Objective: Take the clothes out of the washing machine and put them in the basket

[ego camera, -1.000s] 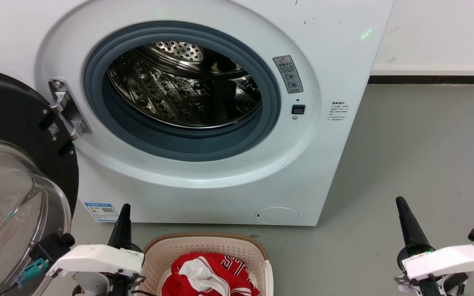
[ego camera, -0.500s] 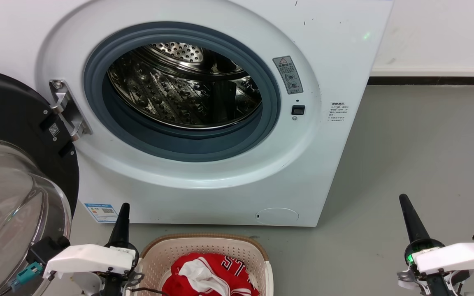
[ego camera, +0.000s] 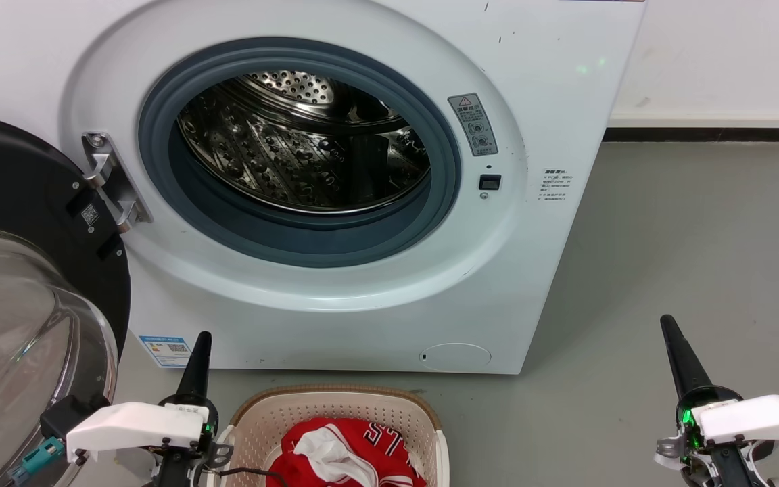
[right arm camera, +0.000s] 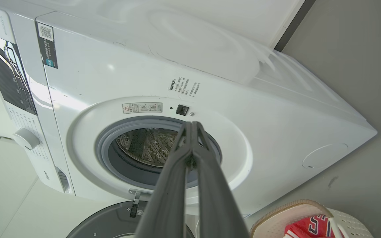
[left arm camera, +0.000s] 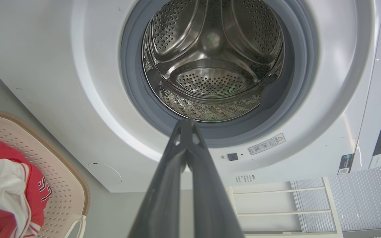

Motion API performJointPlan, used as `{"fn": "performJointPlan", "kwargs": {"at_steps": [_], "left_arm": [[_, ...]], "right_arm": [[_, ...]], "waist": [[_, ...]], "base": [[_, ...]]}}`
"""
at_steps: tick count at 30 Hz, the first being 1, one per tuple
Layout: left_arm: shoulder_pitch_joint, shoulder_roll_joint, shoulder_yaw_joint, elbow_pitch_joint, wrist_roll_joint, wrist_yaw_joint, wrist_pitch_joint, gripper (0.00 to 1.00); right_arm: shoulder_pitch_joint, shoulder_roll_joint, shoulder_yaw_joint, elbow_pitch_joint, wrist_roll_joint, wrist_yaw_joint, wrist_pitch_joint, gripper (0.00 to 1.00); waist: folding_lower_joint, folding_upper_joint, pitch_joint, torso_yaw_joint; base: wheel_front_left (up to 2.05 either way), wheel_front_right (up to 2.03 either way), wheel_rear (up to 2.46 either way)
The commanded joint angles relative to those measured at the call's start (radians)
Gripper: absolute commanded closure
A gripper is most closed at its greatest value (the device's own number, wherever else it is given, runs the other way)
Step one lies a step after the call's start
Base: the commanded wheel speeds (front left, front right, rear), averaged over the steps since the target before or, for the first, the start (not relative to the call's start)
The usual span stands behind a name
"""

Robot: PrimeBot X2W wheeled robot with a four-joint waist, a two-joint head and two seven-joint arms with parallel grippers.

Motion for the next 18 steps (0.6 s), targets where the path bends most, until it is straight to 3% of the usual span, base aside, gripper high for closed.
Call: {"fn": "performJointPlan", "kwargs": {"at_steps": [1,18], "left_arm": [[-0.021,0.001,0.008,-0.004,-0.024,-0.012,0.006,1.0],[-0.023,-0.005,0.032,-0.001,-0.168,-0.03,0.043,1.0]], "right_arm": [[-0.022,-0.005,-0.005,0.0,0.028,0.0,0.005,1.0],[-0.037,-0.001,-0.023,0.021,0.172,0.0,0.031,1.0]], "waist": [[0.0,0.0,0.0,0.0],[0.0,0.0,-0.004,0.0]], "base": [[0.0,0.0,0.0],[0.0,0.0,0.0]]}}
